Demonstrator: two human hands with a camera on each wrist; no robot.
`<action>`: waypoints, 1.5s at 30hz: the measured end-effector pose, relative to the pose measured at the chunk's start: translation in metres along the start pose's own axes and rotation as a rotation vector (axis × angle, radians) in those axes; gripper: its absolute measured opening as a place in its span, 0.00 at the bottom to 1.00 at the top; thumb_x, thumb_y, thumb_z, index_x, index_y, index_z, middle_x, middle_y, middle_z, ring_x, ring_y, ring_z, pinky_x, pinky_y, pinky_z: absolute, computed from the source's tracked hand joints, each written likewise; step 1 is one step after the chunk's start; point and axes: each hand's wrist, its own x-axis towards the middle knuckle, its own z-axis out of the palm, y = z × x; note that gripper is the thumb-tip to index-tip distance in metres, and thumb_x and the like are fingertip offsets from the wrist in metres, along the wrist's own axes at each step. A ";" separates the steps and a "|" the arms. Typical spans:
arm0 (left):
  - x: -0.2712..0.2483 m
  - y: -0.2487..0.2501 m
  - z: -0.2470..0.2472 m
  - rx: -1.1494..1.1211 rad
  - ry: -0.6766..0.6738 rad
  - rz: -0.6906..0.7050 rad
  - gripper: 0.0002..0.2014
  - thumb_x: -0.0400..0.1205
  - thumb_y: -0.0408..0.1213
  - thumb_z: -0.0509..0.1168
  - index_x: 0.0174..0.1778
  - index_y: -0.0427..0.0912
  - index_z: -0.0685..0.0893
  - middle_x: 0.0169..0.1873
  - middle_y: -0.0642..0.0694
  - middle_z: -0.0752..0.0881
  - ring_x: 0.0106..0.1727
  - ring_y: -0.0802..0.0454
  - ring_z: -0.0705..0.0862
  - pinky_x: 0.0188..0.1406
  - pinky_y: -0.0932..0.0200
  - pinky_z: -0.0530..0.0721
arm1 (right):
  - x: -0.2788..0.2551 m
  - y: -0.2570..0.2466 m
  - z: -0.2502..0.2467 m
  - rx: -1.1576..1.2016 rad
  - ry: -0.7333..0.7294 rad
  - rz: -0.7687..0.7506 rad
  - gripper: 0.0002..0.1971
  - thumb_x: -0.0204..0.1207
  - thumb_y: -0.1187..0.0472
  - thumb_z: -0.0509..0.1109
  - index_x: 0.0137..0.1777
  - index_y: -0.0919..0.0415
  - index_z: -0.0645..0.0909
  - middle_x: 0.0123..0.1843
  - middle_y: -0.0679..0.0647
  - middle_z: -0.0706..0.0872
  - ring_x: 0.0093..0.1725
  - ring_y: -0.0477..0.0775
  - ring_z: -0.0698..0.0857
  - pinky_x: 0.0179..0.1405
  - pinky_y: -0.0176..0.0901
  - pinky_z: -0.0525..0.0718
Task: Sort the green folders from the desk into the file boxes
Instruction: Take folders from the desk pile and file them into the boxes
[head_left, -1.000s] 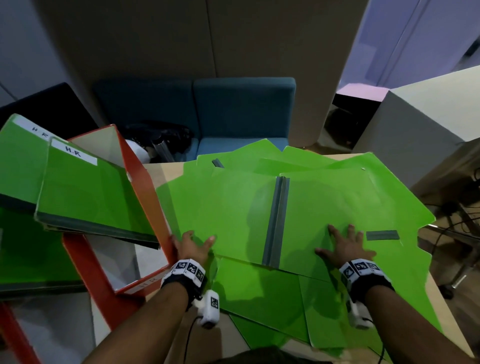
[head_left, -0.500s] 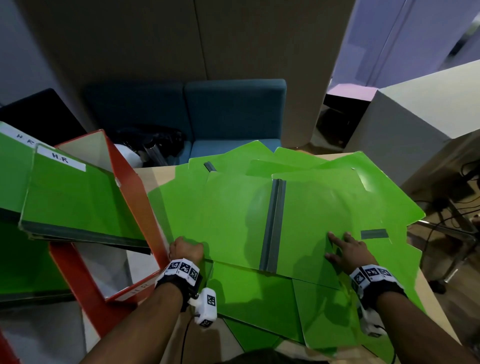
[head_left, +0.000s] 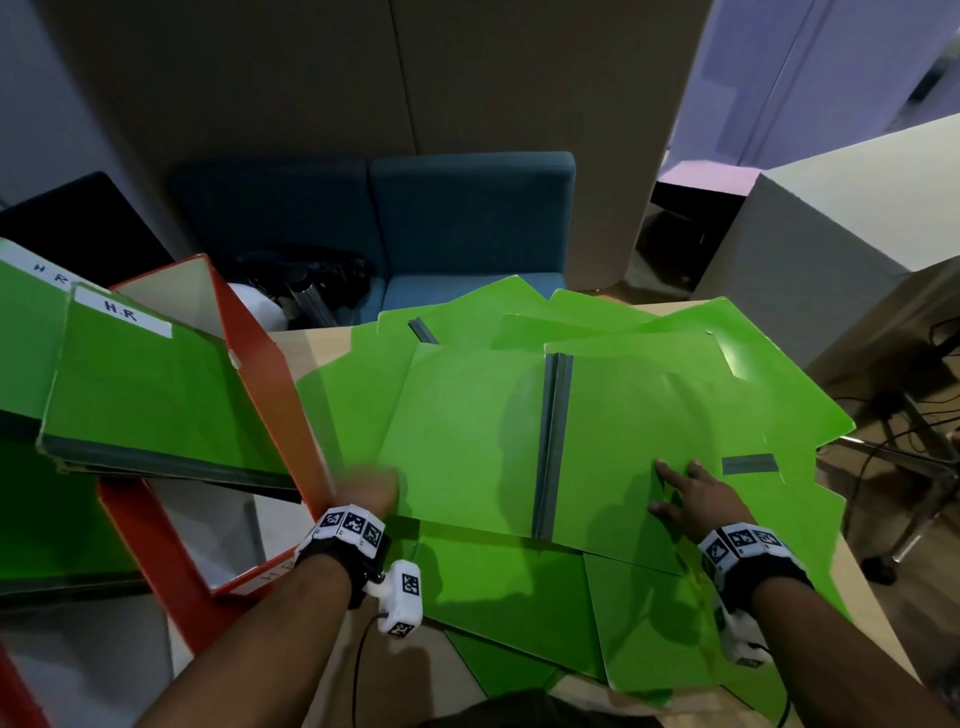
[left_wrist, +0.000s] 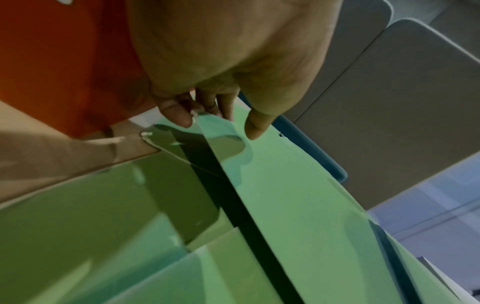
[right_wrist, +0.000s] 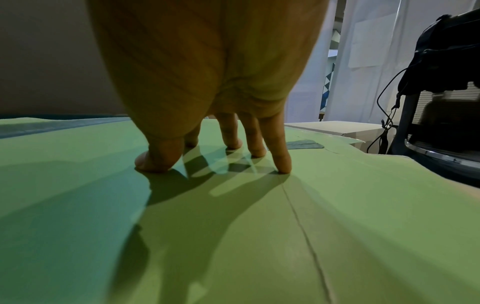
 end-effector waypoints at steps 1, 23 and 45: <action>-0.002 0.002 -0.001 -0.027 0.017 0.020 0.26 0.82 0.42 0.64 0.77 0.42 0.72 0.73 0.40 0.78 0.55 0.42 0.85 0.59 0.50 0.83 | 0.000 -0.001 -0.001 -0.004 -0.003 0.001 0.38 0.77 0.38 0.64 0.83 0.40 0.50 0.84 0.64 0.56 0.75 0.68 0.71 0.71 0.59 0.75; -0.140 0.086 0.046 0.088 -0.425 0.934 0.18 0.86 0.50 0.59 0.70 0.50 0.79 0.66 0.49 0.82 0.60 0.59 0.81 0.64 0.51 0.83 | -0.015 0.001 -0.018 0.032 0.008 0.018 0.31 0.81 0.43 0.61 0.82 0.46 0.59 0.80 0.61 0.67 0.68 0.62 0.80 0.63 0.51 0.79; -0.114 0.061 0.083 0.114 -0.577 0.533 0.29 0.85 0.42 0.64 0.81 0.41 0.64 0.68 0.41 0.80 0.58 0.50 0.83 0.49 0.63 0.81 | -0.014 0.029 -0.010 0.714 0.262 0.297 0.23 0.81 0.51 0.67 0.69 0.67 0.76 0.67 0.69 0.82 0.63 0.68 0.82 0.61 0.54 0.78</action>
